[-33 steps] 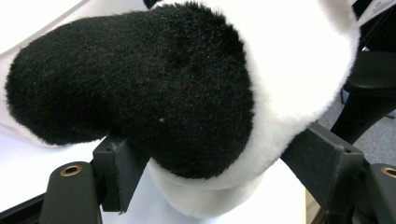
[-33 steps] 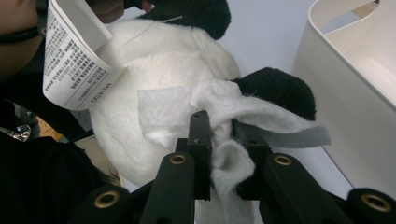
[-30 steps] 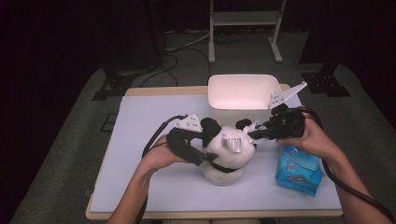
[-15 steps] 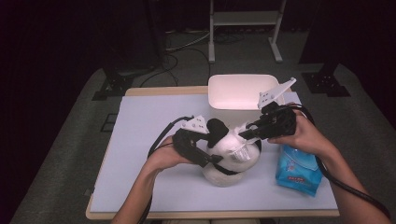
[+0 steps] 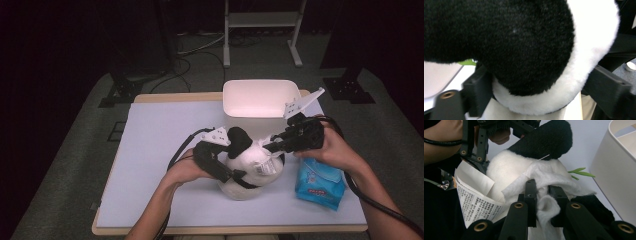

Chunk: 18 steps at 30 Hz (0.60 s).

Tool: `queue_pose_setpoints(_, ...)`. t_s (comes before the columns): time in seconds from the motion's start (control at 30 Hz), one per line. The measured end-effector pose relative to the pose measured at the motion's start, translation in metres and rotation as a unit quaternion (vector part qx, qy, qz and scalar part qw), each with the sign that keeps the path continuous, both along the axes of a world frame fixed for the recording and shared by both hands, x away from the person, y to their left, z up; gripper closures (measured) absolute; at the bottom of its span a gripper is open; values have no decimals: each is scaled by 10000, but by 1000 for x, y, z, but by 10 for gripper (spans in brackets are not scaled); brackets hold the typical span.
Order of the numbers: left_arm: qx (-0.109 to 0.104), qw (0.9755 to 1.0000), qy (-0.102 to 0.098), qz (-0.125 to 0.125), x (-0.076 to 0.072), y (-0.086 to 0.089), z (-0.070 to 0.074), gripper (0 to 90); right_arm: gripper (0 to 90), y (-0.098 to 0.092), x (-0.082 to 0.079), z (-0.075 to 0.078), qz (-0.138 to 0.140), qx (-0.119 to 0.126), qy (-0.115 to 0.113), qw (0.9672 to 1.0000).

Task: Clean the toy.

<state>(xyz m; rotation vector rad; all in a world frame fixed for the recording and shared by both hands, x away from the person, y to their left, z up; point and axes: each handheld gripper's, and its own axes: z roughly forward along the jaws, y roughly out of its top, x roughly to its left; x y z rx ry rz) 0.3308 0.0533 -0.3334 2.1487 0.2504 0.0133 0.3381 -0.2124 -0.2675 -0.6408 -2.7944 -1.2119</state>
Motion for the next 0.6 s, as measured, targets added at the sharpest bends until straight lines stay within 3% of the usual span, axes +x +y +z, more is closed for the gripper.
queue_pose_setpoints(0.1,18,10000,-35,50,-1,4,6,289,783,-1,0,0,7,128,-39,9999)
queue_pose_setpoints(0.2,106,9998,-133,76,-3,9,15,313,783,0,-1,3,39,270,-69,9996)
queue_pose_setpoints(0.33,220,9994,-251,101,-6,18,26,330,783,4,-1,0,32,156,-95,9998)
queue_pose_setpoints(0.43,475,9986,-240,52,-7,16,21,330,783,10,1,-6,84,116,7,9999)
queue_pose_setpoints(0.6,389,9989,-241,-120,-12,10,13,332,783,22,4,0,215,228,-27,9995)
